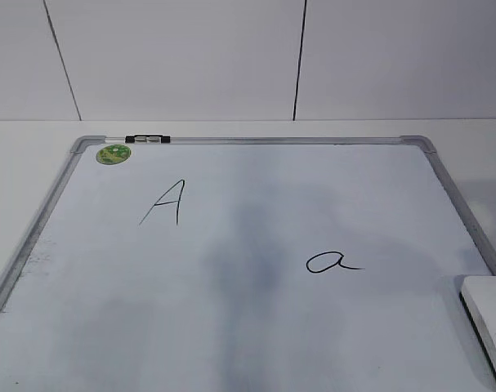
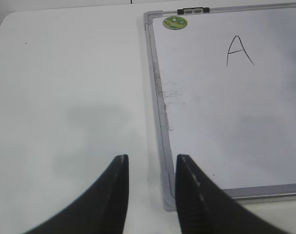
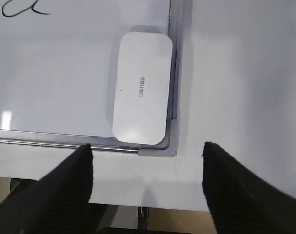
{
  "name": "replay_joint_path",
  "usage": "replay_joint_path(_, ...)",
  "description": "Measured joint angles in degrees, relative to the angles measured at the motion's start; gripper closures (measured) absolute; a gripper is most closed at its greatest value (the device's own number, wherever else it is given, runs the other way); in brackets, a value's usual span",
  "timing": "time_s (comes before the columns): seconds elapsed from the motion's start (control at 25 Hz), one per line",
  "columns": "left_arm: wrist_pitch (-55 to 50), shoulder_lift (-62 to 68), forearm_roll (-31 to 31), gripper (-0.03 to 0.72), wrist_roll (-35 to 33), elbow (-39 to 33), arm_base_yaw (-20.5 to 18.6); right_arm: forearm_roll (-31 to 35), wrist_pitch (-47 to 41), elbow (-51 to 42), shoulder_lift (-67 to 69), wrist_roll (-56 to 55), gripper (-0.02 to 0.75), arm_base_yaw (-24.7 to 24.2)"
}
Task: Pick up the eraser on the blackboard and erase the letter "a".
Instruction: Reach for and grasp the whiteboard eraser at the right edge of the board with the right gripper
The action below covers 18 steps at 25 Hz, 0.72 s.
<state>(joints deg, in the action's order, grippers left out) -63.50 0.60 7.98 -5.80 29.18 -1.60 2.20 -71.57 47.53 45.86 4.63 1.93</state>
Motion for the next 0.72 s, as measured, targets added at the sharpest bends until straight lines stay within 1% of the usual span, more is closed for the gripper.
replay_joint_path(0.24, 0.0, 0.0, 0.0, 0.443, 0.0, 0.0, 0.0, -0.1, 0.6, 0.0, 5.1, 0.0, 0.180, 0.0)
replay_joint_path(0.36, 0.0, 0.0, 0.0, 0.443, 0.0, 0.0, 0.0, -0.1, 2.2, 0.0, 6.5, 0.0, 0.180, 0.0)
replay_joint_path(0.52, 0.0, 0.0, 0.0, 0.443, 0.0, 0.0, 0.0, 0.6, 6.9, 0.0, 6.6, 0.0, 0.180, 0.0)
replay_joint_path(0.72, 0.0, 0.0, 0.0, 0.444, 0.0, 0.0, 0.0, 0.7, 7.5, 0.0, 6.6, 0.0, 0.180, 0.0)
